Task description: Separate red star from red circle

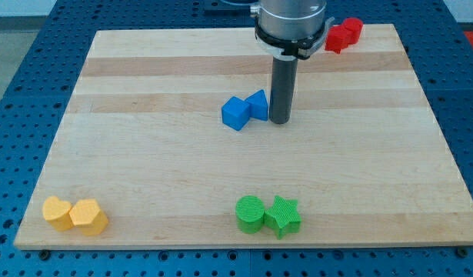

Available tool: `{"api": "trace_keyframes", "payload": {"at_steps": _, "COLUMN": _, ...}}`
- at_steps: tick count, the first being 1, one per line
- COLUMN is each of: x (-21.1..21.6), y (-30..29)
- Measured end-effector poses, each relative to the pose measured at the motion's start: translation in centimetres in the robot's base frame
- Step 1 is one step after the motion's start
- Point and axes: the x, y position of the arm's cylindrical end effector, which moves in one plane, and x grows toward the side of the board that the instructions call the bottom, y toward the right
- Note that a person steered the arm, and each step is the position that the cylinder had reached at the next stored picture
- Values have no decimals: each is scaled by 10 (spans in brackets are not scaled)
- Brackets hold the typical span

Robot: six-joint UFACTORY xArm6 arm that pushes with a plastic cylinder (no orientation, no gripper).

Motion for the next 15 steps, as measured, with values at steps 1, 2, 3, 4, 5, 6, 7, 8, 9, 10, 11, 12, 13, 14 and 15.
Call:
{"api": "trace_keyframes", "payload": {"at_steps": 1, "x": -6, "y": -3}}
{"api": "trace_keyframes", "payload": {"at_steps": 2, "x": -6, "y": -3}}
{"api": "trace_keyframes", "payload": {"at_steps": 3, "x": -15, "y": 59}}
{"api": "trace_keyframes", "payload": {"at_steps": 4, "x": -44, "y": 150}}
{"api": "trace_keyframes", "payload": {"at_steps": 5, "x": -102, "y": 221}}
{"api": "trace_keyframes", "payload": {"at_steps": 6, "x": -169, "y": 249}}
{"api": "trace_keyframes", "payload": {"at_steps": 7, "x": -230, "y": 250}}
{"api": "trace_keyframes", "payload": {"at_steps": 8, "x": -230, "y": 240}}
{"api": "trace_keyframes", "payload": {"at_steps": 9, "x": -216, "y": 176}}
{"api": "trace_keyframes", "payload": {"at_steps": 10, "x": -188, "y": 111}}
{"api": "trace_keyframes", "payload": {"at_steps": 11, "x": -143, "y": 68}}
{"api": "trace_keyframes", "payload": {"at_steps": 12, "x": -136, "y": 67}}
{"api": "trace_keyframes", "payload": {"at_steps": 13, "x": -154, "y": 77}}
{"api": "trace_keyframes", "payload": {"at_steps": 14, "x": -167, "y": 49}}
{"api": "trace_keyframes", "payload": {"at_steps": 15, "x": -164, "y": 12}}
